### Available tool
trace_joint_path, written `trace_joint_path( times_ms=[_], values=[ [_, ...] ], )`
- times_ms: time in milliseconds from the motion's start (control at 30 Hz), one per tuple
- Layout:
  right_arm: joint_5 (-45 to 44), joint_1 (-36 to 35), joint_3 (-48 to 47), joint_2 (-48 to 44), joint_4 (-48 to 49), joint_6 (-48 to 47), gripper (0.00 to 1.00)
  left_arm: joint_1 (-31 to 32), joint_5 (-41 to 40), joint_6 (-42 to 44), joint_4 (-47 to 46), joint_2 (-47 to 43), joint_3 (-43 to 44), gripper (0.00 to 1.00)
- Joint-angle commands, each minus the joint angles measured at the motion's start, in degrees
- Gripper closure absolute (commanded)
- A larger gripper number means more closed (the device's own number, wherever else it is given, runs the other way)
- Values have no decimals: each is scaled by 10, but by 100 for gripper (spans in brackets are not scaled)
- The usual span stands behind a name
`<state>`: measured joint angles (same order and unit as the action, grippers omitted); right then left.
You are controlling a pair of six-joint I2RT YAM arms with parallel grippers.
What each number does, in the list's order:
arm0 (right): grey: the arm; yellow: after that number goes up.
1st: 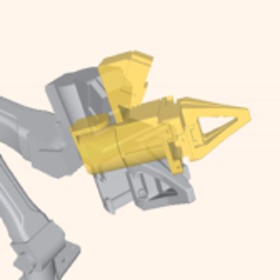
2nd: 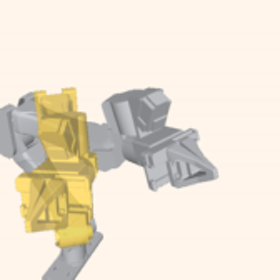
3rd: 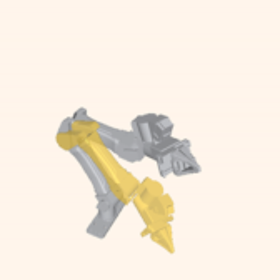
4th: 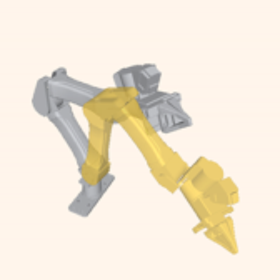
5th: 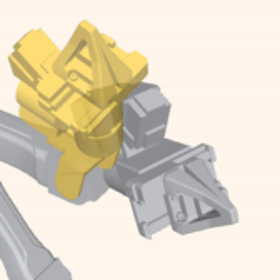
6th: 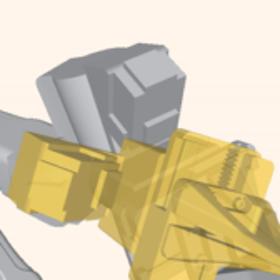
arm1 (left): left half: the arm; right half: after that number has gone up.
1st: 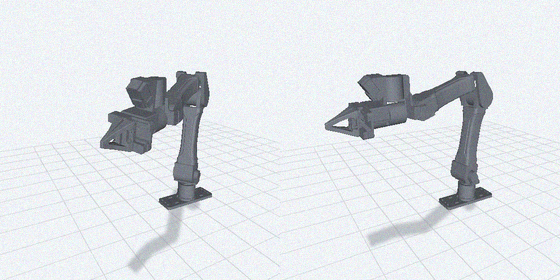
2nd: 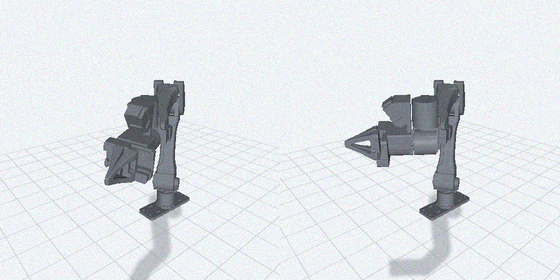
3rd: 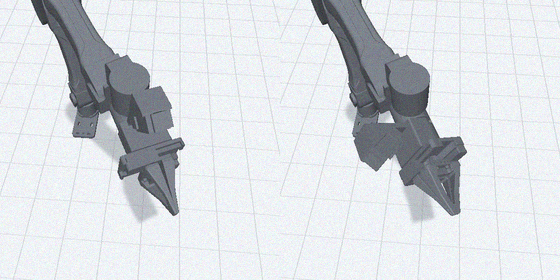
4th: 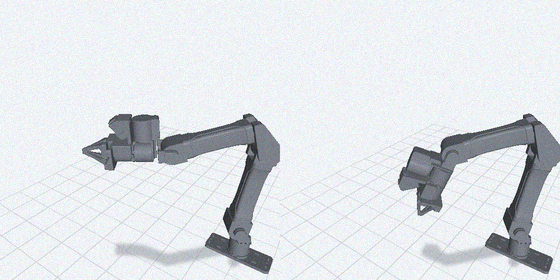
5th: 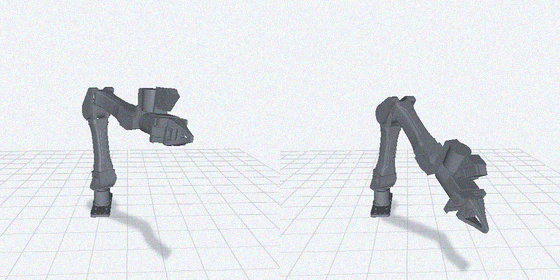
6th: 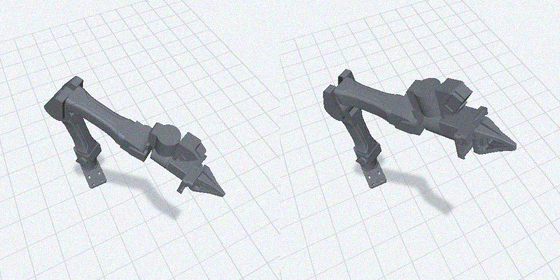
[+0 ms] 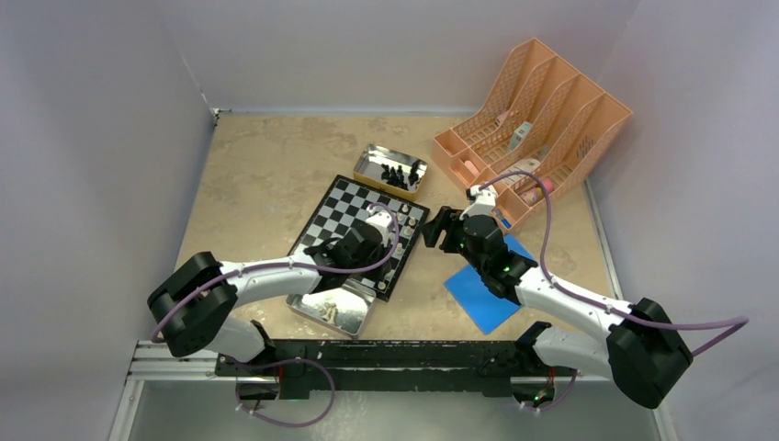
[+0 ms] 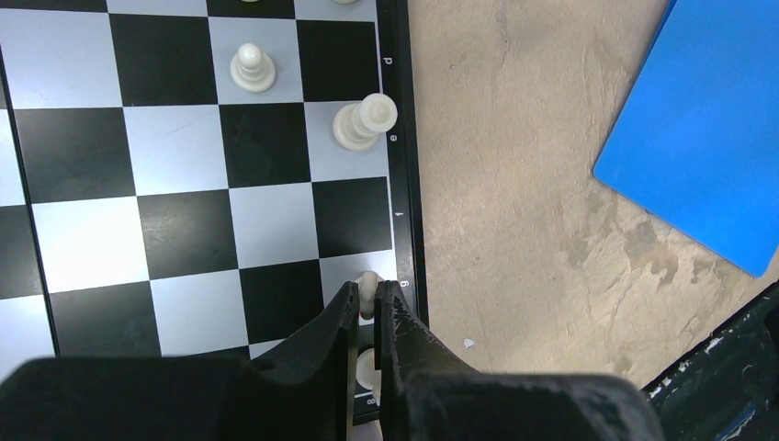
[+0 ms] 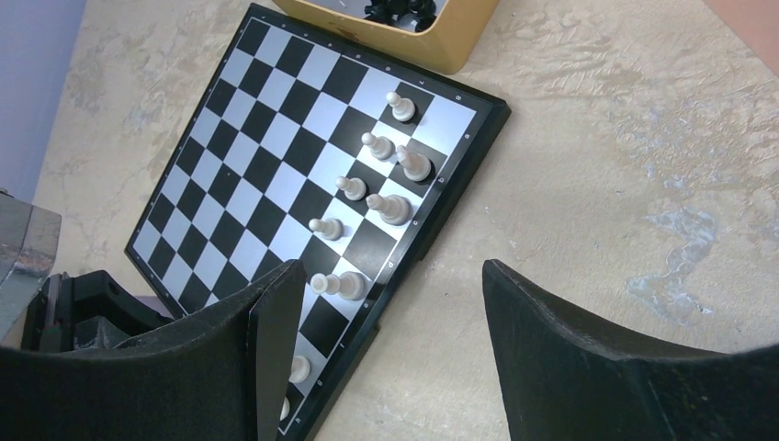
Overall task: Set up the chess pieces on the board
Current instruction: Place the chess piece on the chessboard.
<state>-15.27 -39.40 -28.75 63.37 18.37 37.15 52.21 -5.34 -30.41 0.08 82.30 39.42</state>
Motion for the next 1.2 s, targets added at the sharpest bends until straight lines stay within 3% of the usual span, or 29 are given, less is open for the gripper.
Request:
trace_joint_path(
  times_ms=[0, 367, 800, 1000, 1167],
  values=[
    [0, 2, -1, -6, 20, 4, 27, 4, -3, -1, -4, -6, 13, 92],
    [9, 2, 5, -16, 14, 9, 27, 4, 6, -7, 27, -27, 16, 77],
    [34, 2, 17, -40, 11, 3, 28, 4, 12, -10, 81, -43, 70, 71],
    [73, 2, 13, -52, 32, -33, 27, 4, -18, -18, 97, -97, 82, 63],
    [113, 2, 9, -69, 39, -68, 28, 4, -63, -38, 163, -121, 111, 55]
  ],
)
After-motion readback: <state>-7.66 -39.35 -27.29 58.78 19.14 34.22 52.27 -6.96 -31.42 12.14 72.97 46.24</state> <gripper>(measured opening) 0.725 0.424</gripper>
